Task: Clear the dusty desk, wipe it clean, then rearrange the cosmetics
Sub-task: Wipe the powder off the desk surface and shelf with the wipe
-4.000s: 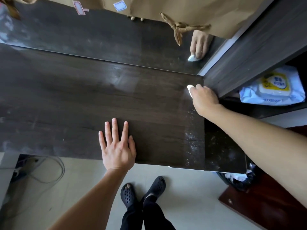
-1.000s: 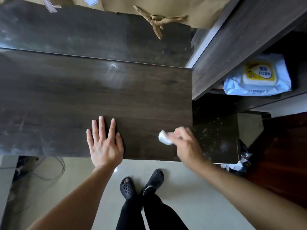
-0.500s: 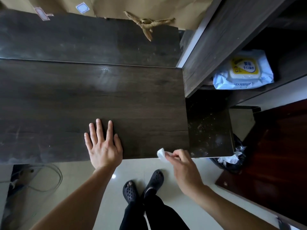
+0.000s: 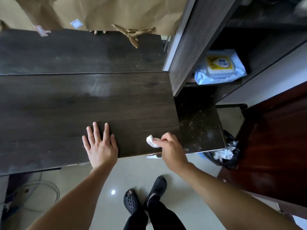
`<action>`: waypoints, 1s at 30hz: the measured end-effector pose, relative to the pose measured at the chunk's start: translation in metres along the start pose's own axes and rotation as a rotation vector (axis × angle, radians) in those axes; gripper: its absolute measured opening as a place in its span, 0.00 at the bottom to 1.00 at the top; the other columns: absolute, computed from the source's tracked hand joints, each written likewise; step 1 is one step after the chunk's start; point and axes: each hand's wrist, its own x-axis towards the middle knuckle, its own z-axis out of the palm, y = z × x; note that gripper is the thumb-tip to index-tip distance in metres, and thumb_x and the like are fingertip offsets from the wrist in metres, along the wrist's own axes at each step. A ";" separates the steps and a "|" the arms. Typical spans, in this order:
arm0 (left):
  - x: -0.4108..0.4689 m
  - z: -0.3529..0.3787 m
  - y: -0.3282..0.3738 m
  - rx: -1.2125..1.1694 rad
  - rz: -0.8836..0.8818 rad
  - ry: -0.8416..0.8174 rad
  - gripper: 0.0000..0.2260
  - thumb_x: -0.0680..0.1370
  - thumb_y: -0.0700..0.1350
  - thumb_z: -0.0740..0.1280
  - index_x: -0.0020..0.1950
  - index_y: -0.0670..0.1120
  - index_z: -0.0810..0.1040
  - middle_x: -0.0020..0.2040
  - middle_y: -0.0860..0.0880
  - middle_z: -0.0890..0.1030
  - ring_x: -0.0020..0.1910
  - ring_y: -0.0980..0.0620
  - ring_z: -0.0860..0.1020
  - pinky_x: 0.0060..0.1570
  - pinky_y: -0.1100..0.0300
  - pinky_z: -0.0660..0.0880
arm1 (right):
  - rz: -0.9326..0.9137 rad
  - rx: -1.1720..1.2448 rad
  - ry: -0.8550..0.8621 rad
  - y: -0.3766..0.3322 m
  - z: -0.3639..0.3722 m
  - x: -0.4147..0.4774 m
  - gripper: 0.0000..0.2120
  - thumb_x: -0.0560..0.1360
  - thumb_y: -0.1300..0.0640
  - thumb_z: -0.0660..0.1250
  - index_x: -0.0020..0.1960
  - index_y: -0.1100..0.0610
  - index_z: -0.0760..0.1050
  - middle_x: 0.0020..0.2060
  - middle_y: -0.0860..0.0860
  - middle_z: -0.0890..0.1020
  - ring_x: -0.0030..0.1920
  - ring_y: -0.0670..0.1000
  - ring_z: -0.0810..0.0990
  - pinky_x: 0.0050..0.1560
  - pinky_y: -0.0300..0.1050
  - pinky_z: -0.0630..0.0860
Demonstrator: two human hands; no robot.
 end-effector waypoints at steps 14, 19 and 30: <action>-0.062 -0.005 0.135 -0.200 0.230 -0.110 0.21 0.75 0.51 0.53 0.54 0.44 0.82 0.63 0.39 0.76 0.64 0.38 0.71 0.63 0.45 0.69 | 0.913 0.298 0.085 0.184 -0.083 -0.096 0.18 0.73 0.64 0.65 0.62 0.56 0.77 0.57 0.56 0.81 0.56 0.56 0.78 0.51 0.43 0.71; -0.040 0.031 0.188 -0.163 0.015 -0.008 0.21 0.76 0.50 0.54 0.62 0.42 0.77 0.68 0.37 0.71 0.69 0.36 0.66 0.68 0.43 0.64 | 0.931 0.316 0.142 0.252 -0.111 -0.050 0.21 0.74 0.64 0.63 0.66 0.56 0.72 0.57 0.58 0.80 0.57 0.59 0.77 0.57 0.48 0.71; -0.039 0.062 0.216 -0.016 -0.074 0.221 0.20 0.78 0.47 0.55 0.66 0.41 0.72 0.72 0.37 0.66 0.72 0.37 0.61 0.72 0.44 0.56 | 0.229 -0.124 -0.007 0.279 -0.113 0.158 0.21 0.73 0.66 0.63 0.64 0.53 0.70 0.55 0.57 0.79 0.52 0.61 0.77 0.44 0.49 0.72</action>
